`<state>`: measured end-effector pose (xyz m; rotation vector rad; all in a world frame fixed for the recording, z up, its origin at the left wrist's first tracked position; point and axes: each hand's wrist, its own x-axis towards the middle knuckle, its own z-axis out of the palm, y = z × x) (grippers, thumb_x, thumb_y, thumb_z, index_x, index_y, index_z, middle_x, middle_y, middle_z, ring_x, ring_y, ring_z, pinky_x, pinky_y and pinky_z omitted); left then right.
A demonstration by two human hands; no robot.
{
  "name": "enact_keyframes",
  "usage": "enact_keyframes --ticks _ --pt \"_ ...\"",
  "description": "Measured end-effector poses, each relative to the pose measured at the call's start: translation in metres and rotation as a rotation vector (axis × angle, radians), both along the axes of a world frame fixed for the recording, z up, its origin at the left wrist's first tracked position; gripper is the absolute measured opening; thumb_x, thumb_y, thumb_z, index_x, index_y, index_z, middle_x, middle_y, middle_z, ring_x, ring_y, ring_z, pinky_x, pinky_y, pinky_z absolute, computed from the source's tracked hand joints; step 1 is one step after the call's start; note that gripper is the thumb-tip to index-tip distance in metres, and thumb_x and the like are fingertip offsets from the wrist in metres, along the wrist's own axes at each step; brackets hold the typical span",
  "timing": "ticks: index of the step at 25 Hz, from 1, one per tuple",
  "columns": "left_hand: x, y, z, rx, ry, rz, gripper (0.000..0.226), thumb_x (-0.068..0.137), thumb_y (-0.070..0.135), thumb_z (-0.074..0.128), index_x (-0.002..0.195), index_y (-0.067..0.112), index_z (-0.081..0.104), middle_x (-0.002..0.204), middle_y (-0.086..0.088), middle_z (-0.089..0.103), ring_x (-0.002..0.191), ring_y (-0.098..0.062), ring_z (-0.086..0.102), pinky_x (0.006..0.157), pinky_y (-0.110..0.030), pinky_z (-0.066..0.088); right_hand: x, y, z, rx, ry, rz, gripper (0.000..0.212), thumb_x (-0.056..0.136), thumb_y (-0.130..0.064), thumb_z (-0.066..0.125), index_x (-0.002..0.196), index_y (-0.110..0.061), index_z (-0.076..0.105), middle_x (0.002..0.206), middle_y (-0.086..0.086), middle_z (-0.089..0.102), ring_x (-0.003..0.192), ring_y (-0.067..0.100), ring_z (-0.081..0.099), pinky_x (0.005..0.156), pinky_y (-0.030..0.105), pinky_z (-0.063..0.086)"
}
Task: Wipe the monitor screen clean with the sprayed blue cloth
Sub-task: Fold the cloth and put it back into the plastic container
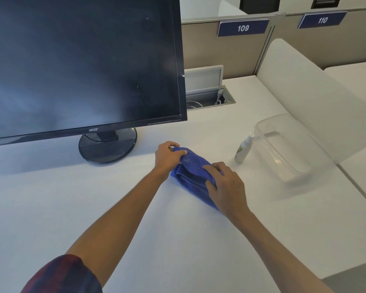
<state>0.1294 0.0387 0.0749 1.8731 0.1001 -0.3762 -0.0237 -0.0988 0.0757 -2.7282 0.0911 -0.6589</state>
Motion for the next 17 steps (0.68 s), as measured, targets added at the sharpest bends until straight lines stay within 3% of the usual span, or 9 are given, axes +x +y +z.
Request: enact_keyframes --ticks 4,7,10,13,15,17 --pt "-0.013 0.010 0.003 -0.099 -0.004 0.010 0.022 0.081 0.011 0.071 0.103 0.012 0.066 0.101 -0.010 0.065 0.093 -0.027 0.067 0.075 -0.035 0.061 -0.004 -0.027 0.002 -0.001 -0.048 -0.052 0.030 0.084 -0.005 0.066 0.113 -0.015 0.070 0.104 0.000 0.069 0.077 0.024 0.064 0.065 0.033 0.052" --pt "-0.032 0.019 -0.003 0.023 -0.124 -0.054 0.017 0.079 0.016 0.073 0.094 0.020 0.067 0.097 0.000 0.066 0.078 -0.022 0.067 0.070 -0.034 0.060 -0.015 -0.037 -0.007 -0.030 0.016 0.084 0.028 0.077 -0.002 0.071 0.101 -0.016 0.073 0.100 -0.003 0.069 0.089 0.019 0.064 0.081 0.027 0.046" --pt "-0.051 0.028 -0.014 0.135 -0.210 -0.105 0.020 0.073 0.020 0.074 0.089 0.027 0.065 0.088 0.007 0.067 0.064 -0.015 0.063 0.064 -0.030 0.055 -0.026 -0.035 -0.018 -0.017 0.136 0.129 0.022 0.071 -0.005 0.069 0.089 -0.017 0.068 0.091 -0.008 0.065 0.084 0.018 0.062 0.081 0.025 0.042" --pt "-0.062 0.035 -0.024 0.230 -0.240 -0.167 0.024 0.070 0.023 0.073 0.090 0.030 0.063 0.084 0.010 0.066 0.066 -0.011 0.059 0.066 -0.031 0.053 -0.027 -0.032 -0.023 -0.007 0.224 0.123 0.011 0.070 -0.021 0.062 0.081 -0.020 0.060 0.081 -0.010 0.058 0.073 0.016 0.052 0.077 0.032 0.046" --pt "-0.066 0.039 -0.030 0.302 -0.271 -0.212 0.024 0.070 0.027 0.072 0.091 0.031 0.061 0.084 0.012 0.065 0.072 -0.012 0.059 0.067 -0.030 0.052 -0.022 -0.029 -0.022 -0.031 0.255 0.127 0.018 0.073 -0.040 0.059 0.079 -0.023 0.058 0.077 -0.012 0.056 0.071 0.014 0.049 0.076 0.032 0.044" --pt "-0.067 0.041 -0.033 0.378 -0.309 -0.245 0.026 0.071 0.032 0.070 0.095 0.034 0.060 0.090 0.017 0.063 0.079 -0.010 0.057 0.068 -0.028 0.048 -0.012 -0.025 -0.019 -0.021 0.181 0.102 0.024 0.080 -0.047 0.058 0.083 -0.023 0.059 0.080 -0.011 0.059 0.073 0.013 0.052 0.075 0.029 0.041"
